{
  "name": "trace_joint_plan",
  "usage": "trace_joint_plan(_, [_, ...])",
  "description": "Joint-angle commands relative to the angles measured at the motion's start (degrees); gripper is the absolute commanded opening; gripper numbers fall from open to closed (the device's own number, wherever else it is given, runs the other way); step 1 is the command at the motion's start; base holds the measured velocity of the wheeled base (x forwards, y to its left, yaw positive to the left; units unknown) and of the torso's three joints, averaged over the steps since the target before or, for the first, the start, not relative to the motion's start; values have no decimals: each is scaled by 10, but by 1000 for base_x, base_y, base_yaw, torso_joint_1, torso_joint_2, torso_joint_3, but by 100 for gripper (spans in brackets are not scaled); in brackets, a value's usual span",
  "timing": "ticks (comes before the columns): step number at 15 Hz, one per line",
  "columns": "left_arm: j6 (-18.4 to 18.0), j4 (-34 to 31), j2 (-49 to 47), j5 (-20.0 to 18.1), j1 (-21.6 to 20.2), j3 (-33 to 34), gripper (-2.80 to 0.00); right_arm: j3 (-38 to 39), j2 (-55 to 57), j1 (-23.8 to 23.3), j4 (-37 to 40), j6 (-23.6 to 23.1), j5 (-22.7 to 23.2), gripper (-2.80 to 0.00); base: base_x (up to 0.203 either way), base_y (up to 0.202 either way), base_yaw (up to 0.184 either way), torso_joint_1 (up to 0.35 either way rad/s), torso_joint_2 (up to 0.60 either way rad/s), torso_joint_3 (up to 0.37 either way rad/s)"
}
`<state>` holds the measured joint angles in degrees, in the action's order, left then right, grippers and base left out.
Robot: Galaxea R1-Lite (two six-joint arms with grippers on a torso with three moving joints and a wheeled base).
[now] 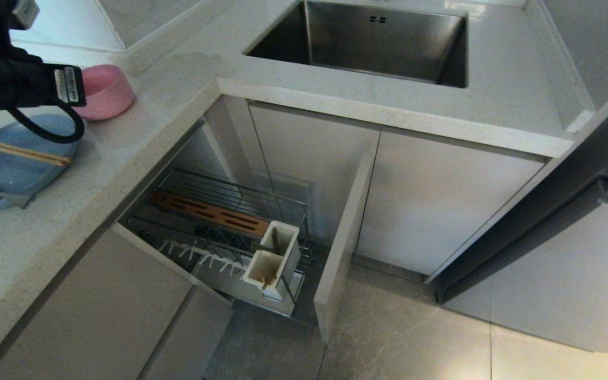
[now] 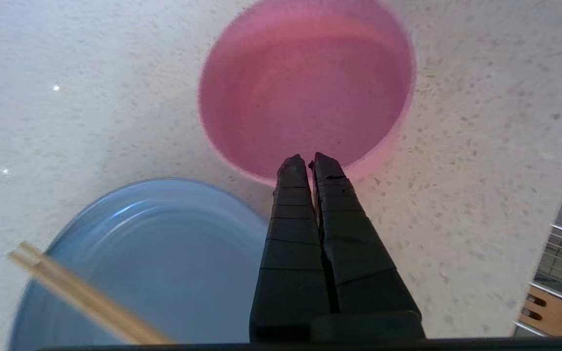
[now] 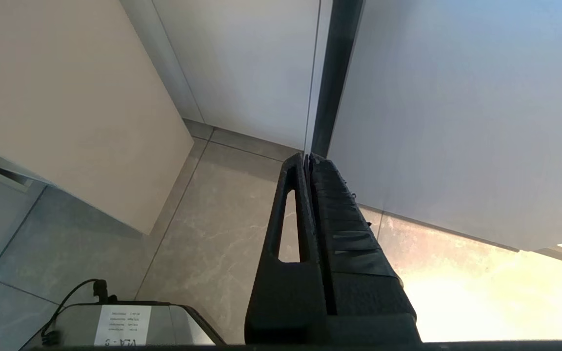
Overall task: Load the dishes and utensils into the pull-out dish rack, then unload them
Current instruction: Pick up the bowl and place it in the cupboard
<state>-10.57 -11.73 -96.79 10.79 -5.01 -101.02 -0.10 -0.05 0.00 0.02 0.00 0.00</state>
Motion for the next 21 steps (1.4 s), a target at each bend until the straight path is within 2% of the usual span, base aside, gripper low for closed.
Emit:
trace_joint_plan(1, [-1,1,-15,-3,-1,-8,-280,0,0,0,1,0,0,-280,0,0,0,0,0,0])
trace_joint_plan(2, [-1,5,-16,-13,0,-16,0,0,0,0,0,0,0,-280,0,0,0,0,0,0])
trace_joint_plan(8, [-1,8,-19,-20,18,-25,0,0,0,0,0,0,0,-280,0,0,0,0,0,0])
trace_joint_plan(21, [1,26,-47,-37,16,-29,0,0,0,0,0,0,0,-280,0,0,0,0,0,0])
